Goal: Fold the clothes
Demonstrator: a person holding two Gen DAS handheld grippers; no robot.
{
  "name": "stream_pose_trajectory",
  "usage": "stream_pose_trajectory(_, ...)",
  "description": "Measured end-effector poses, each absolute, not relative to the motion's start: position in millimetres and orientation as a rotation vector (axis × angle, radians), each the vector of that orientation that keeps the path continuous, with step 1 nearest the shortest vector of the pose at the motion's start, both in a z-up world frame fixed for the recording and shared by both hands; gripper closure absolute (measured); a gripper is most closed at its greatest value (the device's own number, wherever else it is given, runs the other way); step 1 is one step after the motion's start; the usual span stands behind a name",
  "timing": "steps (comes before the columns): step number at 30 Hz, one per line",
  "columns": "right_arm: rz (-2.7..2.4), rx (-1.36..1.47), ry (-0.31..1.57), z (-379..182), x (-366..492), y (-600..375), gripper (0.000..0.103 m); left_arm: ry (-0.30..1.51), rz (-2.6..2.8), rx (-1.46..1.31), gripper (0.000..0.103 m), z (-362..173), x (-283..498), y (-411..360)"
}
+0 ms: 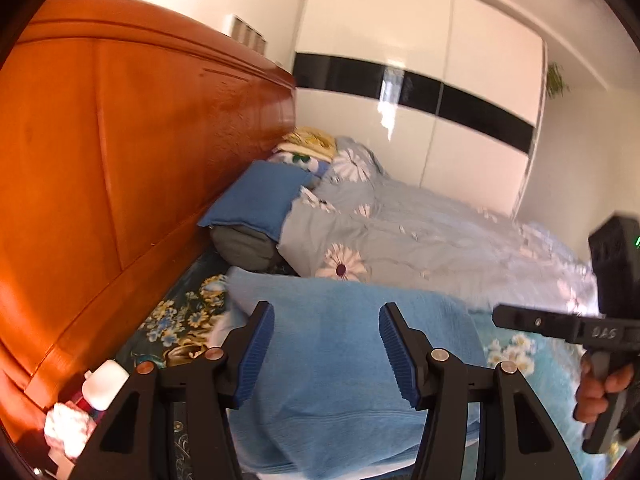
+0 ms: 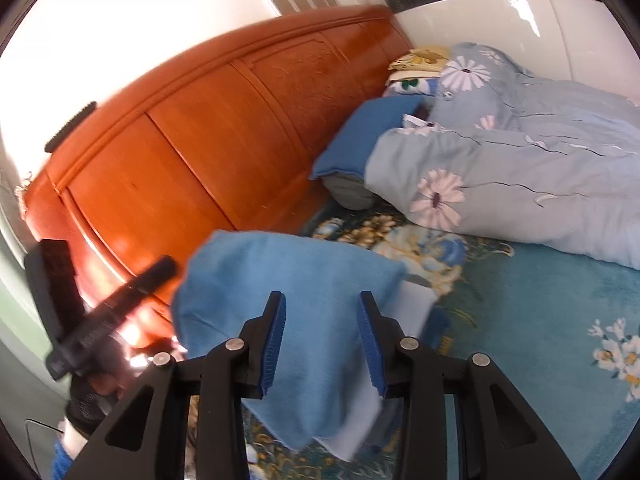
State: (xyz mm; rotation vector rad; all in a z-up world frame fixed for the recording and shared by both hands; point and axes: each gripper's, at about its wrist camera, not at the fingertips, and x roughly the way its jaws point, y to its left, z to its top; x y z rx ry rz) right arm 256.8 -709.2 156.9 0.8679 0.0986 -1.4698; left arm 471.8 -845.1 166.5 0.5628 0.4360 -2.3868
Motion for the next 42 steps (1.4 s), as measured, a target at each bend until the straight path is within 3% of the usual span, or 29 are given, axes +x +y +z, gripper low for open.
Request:
stream_pose_trajectory(9, -1.453, 0.886, 0.206, 135.1, 275.1, -730.7, 0.070, 0.519, -2.340, 0.631, 0.044, 135.1, 462.0, -862.1)
stream_pose_trajectory(18, -1.474, 0.801, 0.246, 148.4, 290.6, -710.1, 0.069, 0.515, -2.384, 0.555, 0.044, 148.1, 476.2, -833.1)
stream_pose_trajectory(22, -1.501, 0.746, 0.307, 151.1, 307.8, -689.5, 0.069, 0.526, -2.401, 0.544, 0.036, 144.6, 486.3, -806.4)
stream_pose_trajectory(25, -1.515, 0.730, 0.357, 143.7, 322.1, -674.3, 0.058, 0.516, -2.387, 0.575, 0.033, 138.4, 491.2, -787.3)
stream_pose_trajectory(30, -1.517, 0.758, 0.395, 120.9, 337.1, -650.6, 0.046, 0.580, -2.362, 0.578, 0.011, 123.1, 504.3, -761.8)
stream_pose_trajectory(33, -1.522, 0.792, 0.416, 104.0, 343.9, -636.4, 0.045, 0.616, -2.343, 0.585, 0.001, 110.2, 514.4, -745.1)
stream_pose_trajectory(36, -1.552, 0.803, 0.451, 91.1, 352.6, -622.5, 0.044, 0.636, -2.328, 0.600, 0.000, 98.7, 523.5, -728.9)
stream_pose_trajectory(38, -1.562, 0.798, 0.473, 85.5, 359.2, -614.7, 0.040, 0.656, -2.308, 0.616, 0.000, 88.9, 529.5, -718.9)
stream_pose_trajectory(39, -1.561, 0.800, 0.477, 82.8, 362.2, -610.5, 0.032, 0.667, -2.301, 0.626, 0.000, 83.1, 532.7, -712.9)
stream_pose_trajectory(42, -1.554, 0.802, 0.480, 77.0, 370.1, -598.1, 0.030, 0.668, -2.280, 0.647, 0.000, 69.8, 540.1, -696.8)
